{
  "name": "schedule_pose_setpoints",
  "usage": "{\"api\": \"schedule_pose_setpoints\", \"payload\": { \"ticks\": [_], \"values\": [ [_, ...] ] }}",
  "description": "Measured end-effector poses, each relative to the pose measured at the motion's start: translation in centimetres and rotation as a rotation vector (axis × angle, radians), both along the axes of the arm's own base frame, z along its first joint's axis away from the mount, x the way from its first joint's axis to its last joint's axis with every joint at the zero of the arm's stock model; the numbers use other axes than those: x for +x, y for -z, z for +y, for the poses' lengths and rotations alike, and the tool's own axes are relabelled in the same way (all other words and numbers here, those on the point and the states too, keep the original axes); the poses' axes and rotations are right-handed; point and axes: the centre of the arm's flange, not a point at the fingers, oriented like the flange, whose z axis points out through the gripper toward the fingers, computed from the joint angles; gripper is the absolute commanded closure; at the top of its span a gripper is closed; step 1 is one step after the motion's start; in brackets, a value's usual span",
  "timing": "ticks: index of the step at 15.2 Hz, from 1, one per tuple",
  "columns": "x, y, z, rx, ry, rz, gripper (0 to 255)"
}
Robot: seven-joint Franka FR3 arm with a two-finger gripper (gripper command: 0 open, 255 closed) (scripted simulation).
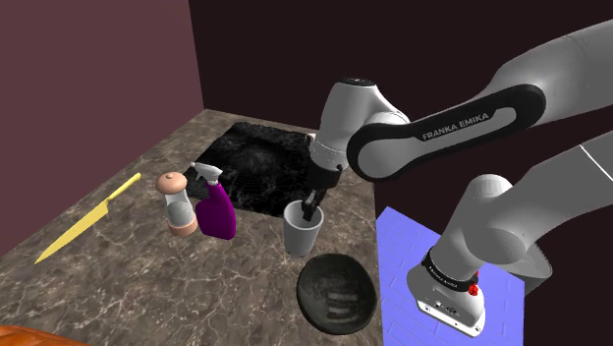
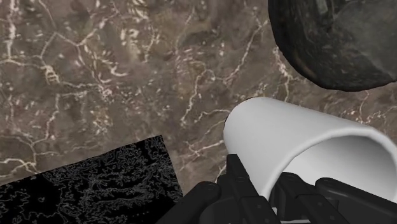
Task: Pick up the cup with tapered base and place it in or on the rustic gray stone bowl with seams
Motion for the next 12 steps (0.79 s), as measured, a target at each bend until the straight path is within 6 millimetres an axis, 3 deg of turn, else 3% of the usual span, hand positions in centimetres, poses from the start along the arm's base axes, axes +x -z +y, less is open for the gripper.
{"api": "schedule_pose_setpoints", "payload": {
  "ticks": [12],
  "values": [
    [0.0,-6.4,0.0,0.000,0.000,0.000,255]
  ]
}}
